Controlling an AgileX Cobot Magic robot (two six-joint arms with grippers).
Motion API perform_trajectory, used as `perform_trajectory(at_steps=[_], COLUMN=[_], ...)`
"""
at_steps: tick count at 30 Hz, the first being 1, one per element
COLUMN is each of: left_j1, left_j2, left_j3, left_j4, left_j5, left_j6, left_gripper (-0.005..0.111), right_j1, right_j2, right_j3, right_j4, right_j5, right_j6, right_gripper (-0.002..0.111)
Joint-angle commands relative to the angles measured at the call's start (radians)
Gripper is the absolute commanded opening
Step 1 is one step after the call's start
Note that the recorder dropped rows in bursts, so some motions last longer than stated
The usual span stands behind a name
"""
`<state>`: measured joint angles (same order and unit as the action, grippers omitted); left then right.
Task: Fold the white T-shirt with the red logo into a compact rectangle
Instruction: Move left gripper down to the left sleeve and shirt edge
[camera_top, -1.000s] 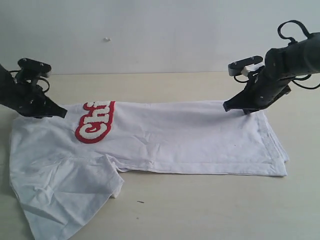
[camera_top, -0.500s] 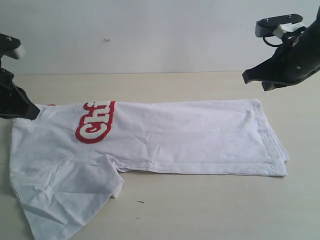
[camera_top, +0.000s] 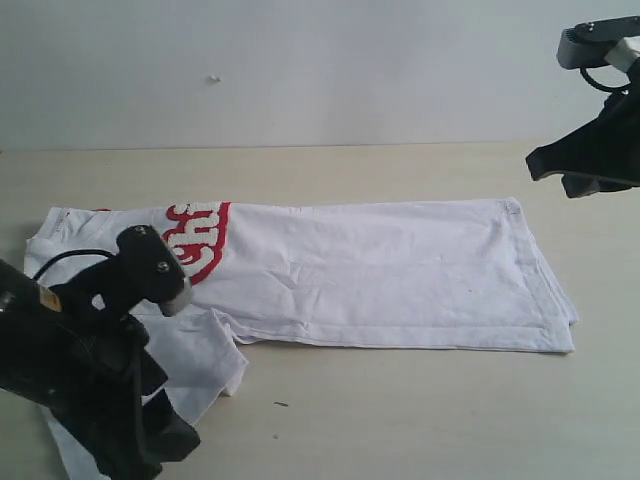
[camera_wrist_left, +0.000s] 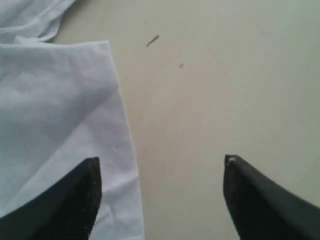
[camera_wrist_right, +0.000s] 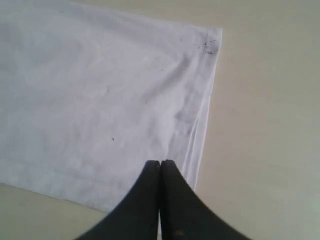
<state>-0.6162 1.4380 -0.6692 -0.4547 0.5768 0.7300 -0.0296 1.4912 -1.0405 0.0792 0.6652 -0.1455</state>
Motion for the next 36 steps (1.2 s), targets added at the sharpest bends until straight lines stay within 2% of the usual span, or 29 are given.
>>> perform_trajectory(at_steps=[1,4,7,11,13,16,20,21,29,31,36], left_j1=[-0.072,-0.072,-0.072,-0.070,-0.066,-0.066,-0.066,-0.066,-0.071,-0.071,-0.071], left_j2=[0.142,0.226,0.298,0.343,0.354,0.348,0.332,0.330,0.312,0.295,0.250], left_j3=[0.011,0.011,-0.012,-0.012,-0.012,-0.012,-0.028,-0.038,-0.138,-0.165,-0.247], left_j4=[0.008,0.128,0.163,0.214,0.240,0.247,0.323,0.340,0.388,0.439,0.691], left_j5=[-0.181,-0.310,-0.285,-0.325,-0.357,-0.345,-0.210,-0.165,0.088,0.139,0.252], left_j6=[-0.010,-0.140,-0.166,-0.200,-0.219,-0.218,-0.218,-0.218,-0.219,-0.225,-0.341], left_gripper=[0.070,0.070,0.070,0.067,0.059,0.040,0.006,0.000,0.000,0.000,0.000], right_j1=[-0.005,-0.005,-0.005,-0.005,-0.005,-0.005,-0.005,-0.005,-0.005,-0.005,-0.005], right_j2=[-0.009,-0.009,-0.009,-0.009,-0.009,-0.009,-0.009,-0.009,-0.009,-0.009,-0.009], right_j3=[0.006,0.006,0.006,0.006,0.006,0.006,0.006,0.006,0.006,0.006,0.006], right_j4=[0.001,0.001,0.001,0.001,0.001,0.001,0.001,0.001,0.022,0.027,0.045], right_j5=[-0.015,-0.016,-0.040,-0.047,-0.047,-0.047,-0.051,-0.052,-0.052,-0.052,-0.060], right_j6=[-0.010,-0.010,-0.010,-0.010,-0.010,-0.010,-0.010,-0.010,-0.013,-0.031,-0.038], right_gripper=[0.000,0.000,0.000,0.000,0.000,0.000,0.000,0.000,0.000,0.000,0.000])
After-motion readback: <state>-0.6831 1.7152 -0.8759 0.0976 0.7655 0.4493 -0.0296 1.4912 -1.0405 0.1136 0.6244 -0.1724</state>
